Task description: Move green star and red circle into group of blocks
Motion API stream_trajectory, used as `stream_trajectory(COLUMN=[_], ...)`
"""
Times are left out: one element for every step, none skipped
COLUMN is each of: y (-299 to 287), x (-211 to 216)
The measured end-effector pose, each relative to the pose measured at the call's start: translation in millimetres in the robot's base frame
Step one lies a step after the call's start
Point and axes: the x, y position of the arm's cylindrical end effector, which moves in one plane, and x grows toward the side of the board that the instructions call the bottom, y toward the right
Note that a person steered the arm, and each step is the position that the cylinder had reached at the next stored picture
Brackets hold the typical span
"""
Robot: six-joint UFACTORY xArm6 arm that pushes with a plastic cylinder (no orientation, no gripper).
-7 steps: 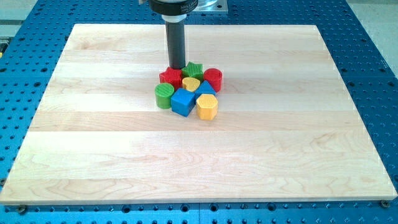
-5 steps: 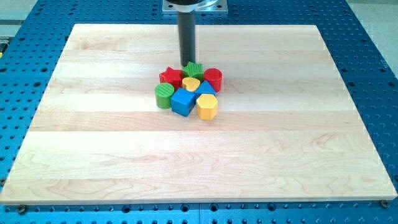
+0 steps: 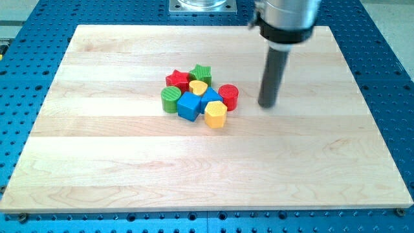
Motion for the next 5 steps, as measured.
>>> stream_trajectory(y=[-22,-48,-53,-14,-55], x=[-7,-51,-46,3,10])
